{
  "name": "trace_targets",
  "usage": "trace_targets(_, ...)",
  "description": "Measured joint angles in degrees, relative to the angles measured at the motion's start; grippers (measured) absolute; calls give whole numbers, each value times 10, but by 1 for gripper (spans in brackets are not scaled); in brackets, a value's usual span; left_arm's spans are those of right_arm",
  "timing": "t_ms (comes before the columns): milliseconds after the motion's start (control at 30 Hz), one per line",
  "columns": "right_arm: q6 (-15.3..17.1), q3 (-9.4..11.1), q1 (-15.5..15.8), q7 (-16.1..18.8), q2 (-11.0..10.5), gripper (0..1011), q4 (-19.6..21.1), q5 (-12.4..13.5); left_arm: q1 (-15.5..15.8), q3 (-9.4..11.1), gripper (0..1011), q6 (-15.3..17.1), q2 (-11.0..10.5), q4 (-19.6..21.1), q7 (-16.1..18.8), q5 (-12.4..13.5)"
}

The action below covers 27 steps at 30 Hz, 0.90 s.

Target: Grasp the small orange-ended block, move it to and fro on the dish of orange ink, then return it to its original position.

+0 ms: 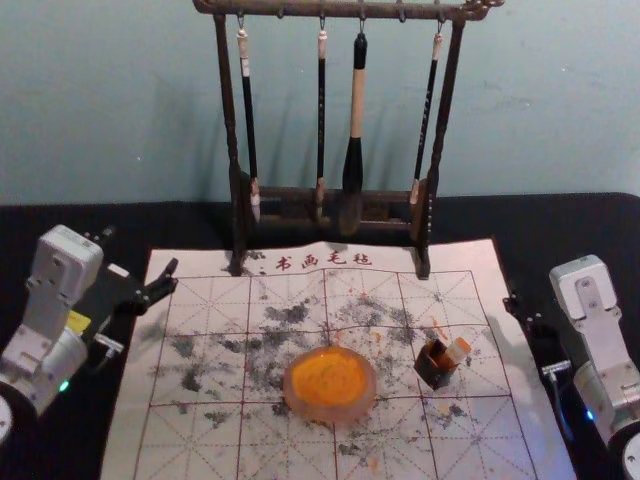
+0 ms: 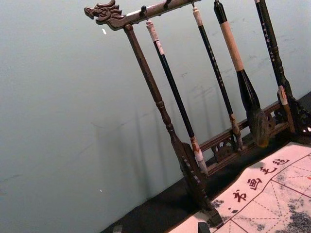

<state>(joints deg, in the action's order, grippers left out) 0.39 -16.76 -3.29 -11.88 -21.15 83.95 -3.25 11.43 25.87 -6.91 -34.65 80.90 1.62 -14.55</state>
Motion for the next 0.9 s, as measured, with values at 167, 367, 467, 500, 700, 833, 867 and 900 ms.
trace_targets(167, -1, -1, 1, -2, -1, 1002, 1, -2, 0, 0, 1001, 0, 0, 0, 0, 0)
trace_targets(367, -1, -2, 1, -4, -2, 1002, 3, -4, 0, 0, 1001, 0, 0, 0, 0, 0)
trace_targets(467, -2, -2, 1, -4, -2, 1002, 3, -4, 0, 0, 1001, 0, 0, 0, 0, 0)
trace_targets(500, -2, -3, 1, -5, -2, 1002, 3, -5, 0, 0, 1001, 0, 0, 0, 0, 0)
trace_targets(700, -2, -3, 2, -5, -3, 1002, 4, -5, 0, 0, 1001, 0, 0, 0, 0, 0)
trace_targets(833, -2, -3, 2, -5, -3, 1002, 4, -6, 0, 0, 1001, 0, 0, 0, 0, 0)
trace_targets(867, -2, -3, 2, -5, -3, 1002, 4, -6, 0, 0, 1001, 0, 0, 0, 0, 0)
trace_targets(900, -2, -3, 2, -5, -3, 1002, 4, -6, 0, 0, 1001, 0, 0, 0, 0, 0)
